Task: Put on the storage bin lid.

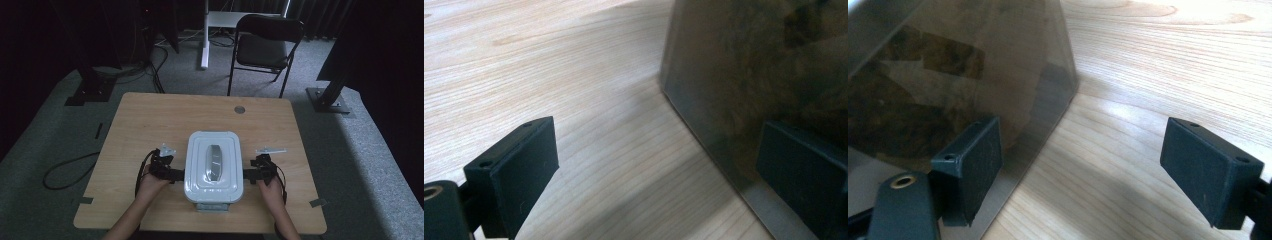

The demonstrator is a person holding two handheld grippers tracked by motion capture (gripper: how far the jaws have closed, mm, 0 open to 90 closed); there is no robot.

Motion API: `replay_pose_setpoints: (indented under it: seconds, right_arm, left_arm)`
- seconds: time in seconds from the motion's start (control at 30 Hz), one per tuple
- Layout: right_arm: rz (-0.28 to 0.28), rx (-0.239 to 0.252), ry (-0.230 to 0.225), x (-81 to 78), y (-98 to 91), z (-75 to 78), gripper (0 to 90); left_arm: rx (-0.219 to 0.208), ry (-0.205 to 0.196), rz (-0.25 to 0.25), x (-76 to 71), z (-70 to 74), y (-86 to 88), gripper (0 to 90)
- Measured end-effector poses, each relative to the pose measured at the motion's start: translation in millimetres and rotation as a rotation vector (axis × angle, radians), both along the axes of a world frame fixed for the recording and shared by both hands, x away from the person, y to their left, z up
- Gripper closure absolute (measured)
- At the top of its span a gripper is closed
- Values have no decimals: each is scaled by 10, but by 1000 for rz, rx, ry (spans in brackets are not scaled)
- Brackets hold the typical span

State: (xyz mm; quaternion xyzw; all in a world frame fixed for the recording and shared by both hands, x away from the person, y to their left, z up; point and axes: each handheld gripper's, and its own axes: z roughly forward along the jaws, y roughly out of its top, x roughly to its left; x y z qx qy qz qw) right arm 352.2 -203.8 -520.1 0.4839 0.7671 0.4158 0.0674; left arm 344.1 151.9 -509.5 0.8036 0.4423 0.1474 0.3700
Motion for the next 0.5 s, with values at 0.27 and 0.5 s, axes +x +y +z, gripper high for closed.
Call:
replay_pose_setpoints:
  seconds: [0.27, 0.5]
  right_arm:
    - [-46, -46, -54, -35, -75, -36, 128]
    - [-71, -55, -83, -118, -229, -85, 128]
  left_arm:
    - [-53, -20, -31, -43, -25, 98, 45]
    - [-71, -66, -56, -110, -59, 189, 45]
